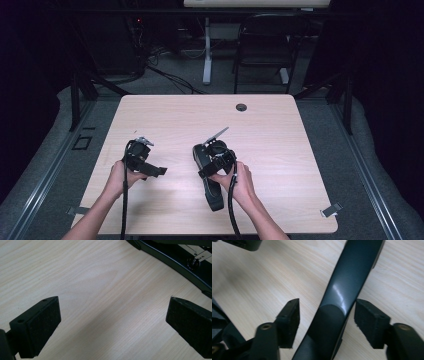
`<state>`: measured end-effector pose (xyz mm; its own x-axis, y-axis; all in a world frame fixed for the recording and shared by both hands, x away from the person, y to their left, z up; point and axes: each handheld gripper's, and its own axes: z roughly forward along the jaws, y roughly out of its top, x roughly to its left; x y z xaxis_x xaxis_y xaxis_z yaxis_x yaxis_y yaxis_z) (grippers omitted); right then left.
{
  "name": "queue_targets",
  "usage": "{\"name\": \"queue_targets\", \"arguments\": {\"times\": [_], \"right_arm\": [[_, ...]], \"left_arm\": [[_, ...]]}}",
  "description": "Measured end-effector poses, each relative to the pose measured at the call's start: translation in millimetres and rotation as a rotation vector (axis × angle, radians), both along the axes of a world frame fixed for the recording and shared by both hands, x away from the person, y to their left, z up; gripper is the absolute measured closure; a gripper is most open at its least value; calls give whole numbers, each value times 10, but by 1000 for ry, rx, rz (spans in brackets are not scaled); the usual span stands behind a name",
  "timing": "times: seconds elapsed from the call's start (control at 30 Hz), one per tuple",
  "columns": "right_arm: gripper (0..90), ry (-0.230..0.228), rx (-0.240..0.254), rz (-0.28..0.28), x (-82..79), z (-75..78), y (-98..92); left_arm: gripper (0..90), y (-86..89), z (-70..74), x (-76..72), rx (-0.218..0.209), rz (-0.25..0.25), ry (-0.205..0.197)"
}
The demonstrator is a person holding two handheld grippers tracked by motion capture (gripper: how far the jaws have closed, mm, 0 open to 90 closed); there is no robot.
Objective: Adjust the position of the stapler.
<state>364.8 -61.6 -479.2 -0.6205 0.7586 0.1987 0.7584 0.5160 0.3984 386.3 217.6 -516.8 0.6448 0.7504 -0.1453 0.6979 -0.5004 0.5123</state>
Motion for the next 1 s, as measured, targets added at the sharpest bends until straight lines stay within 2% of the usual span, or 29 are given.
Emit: {"name": "queue_targets", "arguments": {"times": [0.03, 0.1, 0.23, 0.27, 0.3, 0.37, 0.4, 0.47, 0.5, 0.57, 1.0], "right_arm": [[457, -3, -27, -5, -14, -4, 10], [457, -14, -45, 0, -33, -22, 21], [452, -23, -39, -8, -50, -49, 37], [451, -39, -45, -10, -57, -60, 44], [450, -45, -58, 3, -64, -59, 49], [451, -49, -53, -3, -72, -64, 58], [452, -49, -80, 18, -67, -55, 54], [456, -59, -81, 13, -80, -67, 77], [464, -60, -102, 30, -75, -57, 68], [481, -65, -115, 41, -72, -47, 38], [556, -77, -113, 87, -22, -28, -222]], "left_arm": [[0, -1, -5, 1, 2, 1, 0], [0, -5, -7, 6, 6, -5, 5], [0, -19, -12, 1, 5, -4, 1], [0, -20, -11, 0, 6, -3, 0], [0, -16, -8, -3, 1, -3, 4], [0, -14, -8, -4, 3, -3, 3], [0, -12, -9, -6, 3, -3, 0], [0, -7, -8, -7, 2, -4, -1], [0, -3, -6, -5, 1, -6, 1], [0, -3, -7, -5, 1, -6, 2], [0, -35, -26, -7, 7, -11, 5]]}}
